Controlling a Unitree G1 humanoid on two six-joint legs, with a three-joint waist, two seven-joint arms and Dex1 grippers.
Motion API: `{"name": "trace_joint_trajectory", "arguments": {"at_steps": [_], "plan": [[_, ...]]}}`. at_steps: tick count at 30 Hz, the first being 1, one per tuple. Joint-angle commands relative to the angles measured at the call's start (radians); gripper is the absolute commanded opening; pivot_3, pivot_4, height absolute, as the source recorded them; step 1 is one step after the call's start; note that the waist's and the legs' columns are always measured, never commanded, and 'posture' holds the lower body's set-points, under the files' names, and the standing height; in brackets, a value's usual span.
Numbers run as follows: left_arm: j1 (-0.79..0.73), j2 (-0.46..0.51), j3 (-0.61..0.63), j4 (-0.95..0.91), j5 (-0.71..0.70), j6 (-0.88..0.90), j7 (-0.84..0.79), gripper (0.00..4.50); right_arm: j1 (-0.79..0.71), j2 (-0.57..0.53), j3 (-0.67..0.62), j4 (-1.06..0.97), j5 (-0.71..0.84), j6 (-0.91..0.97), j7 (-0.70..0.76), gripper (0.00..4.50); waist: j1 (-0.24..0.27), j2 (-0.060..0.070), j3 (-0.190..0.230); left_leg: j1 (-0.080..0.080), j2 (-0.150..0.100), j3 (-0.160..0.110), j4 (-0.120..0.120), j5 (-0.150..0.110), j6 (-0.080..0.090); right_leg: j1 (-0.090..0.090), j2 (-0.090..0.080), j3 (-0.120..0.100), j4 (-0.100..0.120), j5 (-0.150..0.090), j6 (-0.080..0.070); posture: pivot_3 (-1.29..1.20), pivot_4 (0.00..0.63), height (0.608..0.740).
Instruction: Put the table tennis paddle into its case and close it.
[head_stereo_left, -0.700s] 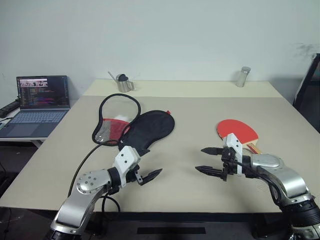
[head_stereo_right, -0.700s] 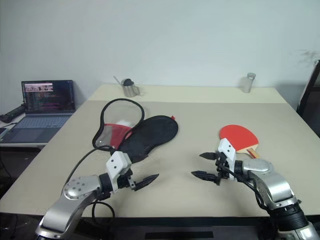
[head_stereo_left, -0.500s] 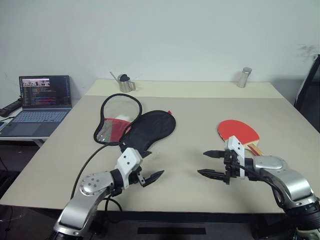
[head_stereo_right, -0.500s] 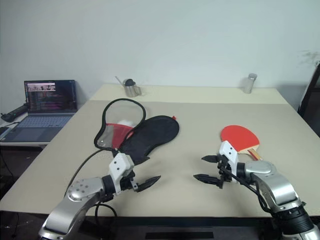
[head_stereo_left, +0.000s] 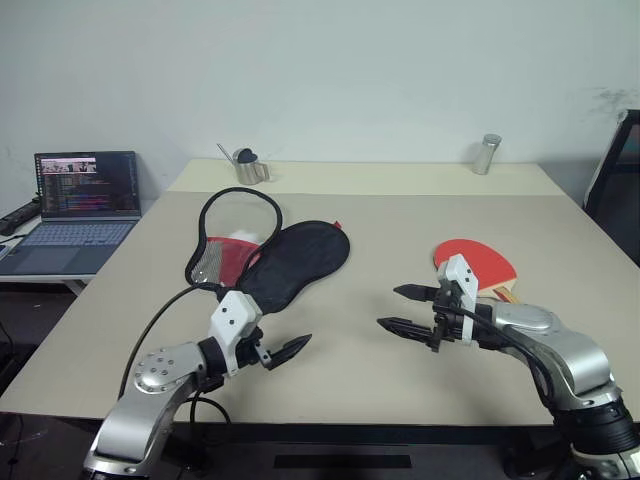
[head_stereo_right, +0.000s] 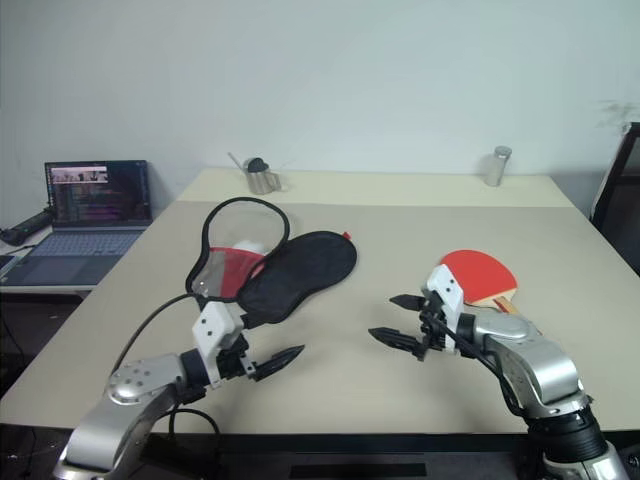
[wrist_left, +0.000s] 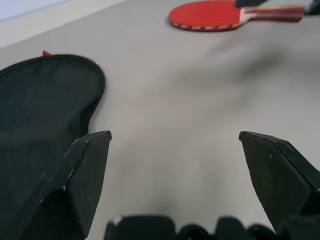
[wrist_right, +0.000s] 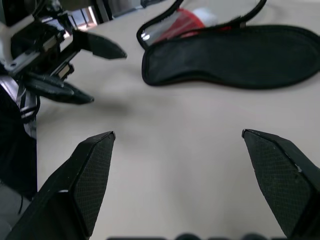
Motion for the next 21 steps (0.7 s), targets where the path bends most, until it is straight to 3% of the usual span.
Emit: {"name": "trace_joint_trajectory", "arguments": {"at_steps": [1, 6, 11, 17, 21], "plan": [[-0.025, 0.038, 0.086, 0.064, -0.018, -0.059, -0.027, 4.5, -0.044, 0.065, 0.003, -0.023, 0.02, 0.028, -0.07, 4.48, 0.0, 0.0, 0.0, 0.0, 0.0, 0.0, 0.0, 0.0, 0.0, 0.0, 0.0, 0.0, 0.0, 0.0, 0.0, 0.0, 0.15, 0.74], [-0.183, 0.08, 0.106, 0.277, 0.006, -0.132, -0.063, 4.5, -0.14, 0.178, 0.018, 0.069, -0.032, 0.071, -0.208, 4.48, 0.004, 0.0, 0.0, 0.0, 0.0, -0.001, 0.001, 0.0, -0.001, -0.001, 0.0, -0.001, 0.001, 0.0, -0.001, 0.0, 0.15, 0.74], [-0.24, 0.116, 0.103, 0.333, 0.017, -0.15, -0.083, 4.5, -0.219, 0.244, 0.058, 0.141, -0.059, 0.145, -0.278, 4.48, -0.001, 0.0, 0.0, -0.002, -0.001, 0.0, -0.002, 0.0, -0.001, -0.003, -0.001, 0.0, 0.0, 0.0, -0.001, 0.0, 0.15, 0.74], [-0.177, 0.122, 0.133, 0.304, -0.051, -0.035, -0.108, 4.5, -0.216, 0.226, 0.05, 0.072, -0.05, 0.122, -0.247, 4.48, -0.006, 0.0, 0.0, -0.002, 0.0, 0.0, -0.002, 0.0, -0.001, -0.004, -0.001, -0.001, 0.0, -0.001, -0.002, 0.0, 0.15, 0.74], [-0.125, 0.12, 0.129, 0.283, -0.07, 0.034, -0.092, 4.5, -0.187, 0.13, 0.034, -0.027, -0.019, 0.119, -0.165, 4.48, -0.005, 0.0, 0.0, -0.002, 0.0, -0.001, -0.002, 0.0, -0.001, -0.003, -0.001, -0.001, 0.0, -0.001, -0.002, 0.0, 0.15, 0.74]]}}
